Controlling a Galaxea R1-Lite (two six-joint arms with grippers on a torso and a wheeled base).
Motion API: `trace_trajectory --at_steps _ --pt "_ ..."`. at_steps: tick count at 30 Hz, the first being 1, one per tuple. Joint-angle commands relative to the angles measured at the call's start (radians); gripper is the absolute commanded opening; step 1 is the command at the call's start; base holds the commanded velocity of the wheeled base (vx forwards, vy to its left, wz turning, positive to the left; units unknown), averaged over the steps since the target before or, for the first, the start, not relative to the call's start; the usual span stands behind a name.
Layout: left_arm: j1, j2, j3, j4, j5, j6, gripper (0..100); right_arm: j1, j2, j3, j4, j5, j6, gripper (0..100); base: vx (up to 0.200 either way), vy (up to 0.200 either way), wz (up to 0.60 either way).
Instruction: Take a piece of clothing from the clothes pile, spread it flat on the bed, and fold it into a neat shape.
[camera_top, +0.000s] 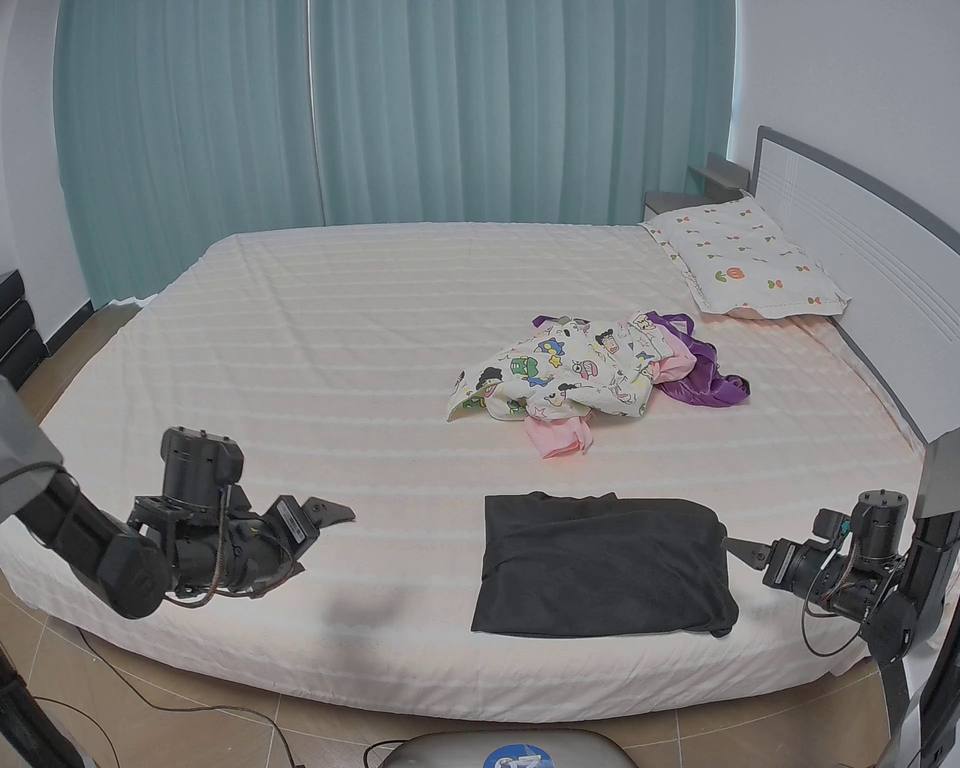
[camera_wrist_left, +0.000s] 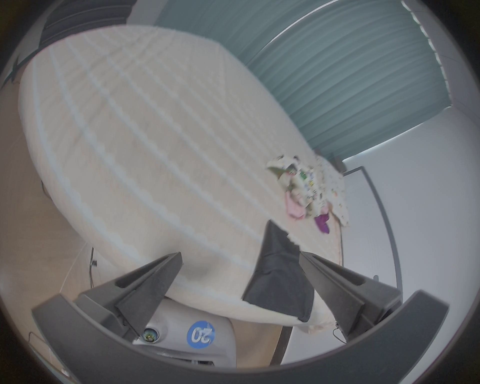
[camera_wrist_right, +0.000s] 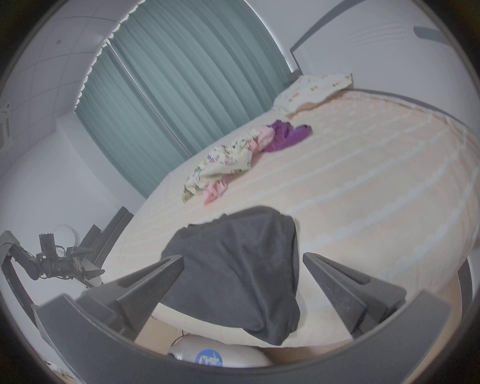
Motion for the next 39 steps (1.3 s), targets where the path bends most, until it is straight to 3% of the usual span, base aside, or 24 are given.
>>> trace_trajectory --at_steps 1,9,11,17,20,30,32,35,39 --pt "0.004 -0.361 0.133 -0.005 0.108 0.094 100 -0.022 -0.286 0.058 0.015 -0.002 -0.001 100 0.0 0.0 0.0" --pt "-0.007 -0.682 0.249 0.001 0.263 0.238 100 -0.023 -0.481 0.127 0.021 0.0 -0.003 100 0.0 0.0 0.0" --pt "-0.007 -0.818 0.298 0.003 0.315 0.342 100 -0.046 -0.561 0.127 0.05 0.006 -0.003 100 0.0 0.0 0.0" --pt "-0.004 -1.036 0.337 0.049 0.374 0.442 100 -0.059 -0.728 0.127 0.155 0.037 -0.01 100 0.0 0.0 0.0" --pt "-0.001 -1.147 0.337 0.19 0.441 0.482 100 -0.059 -0.883 0.127 0.279 0.058 -0.01 100 0.0 0.0 0.0" --pt "0.039 -1.426 0.335 0.467 0.455 0.562 100 -0.051 -1.377 0.107 0.807 0.08 -0.044 100 0.0 0.0 0.0" --pt "0.064 -1.456 0.335 0.5 0.453 0.582 100 -0.031 -1.461 0.085 0.919 0.08 -0.056 100 0.0 0.0 0.0" --pt "0.133 -1.525 0.335 0.562 0.45 0.631 100 0.064 -1.661 0.047 1.205 0.078 -0.093 100 0.0 0.0 0.0" --pt "0.157 -1.59 0.337 0.612 0.45 0.654 100 0.101 -1.834 0.001 1.492 0.074 -0.205 100 0.0 0.0 0.0"
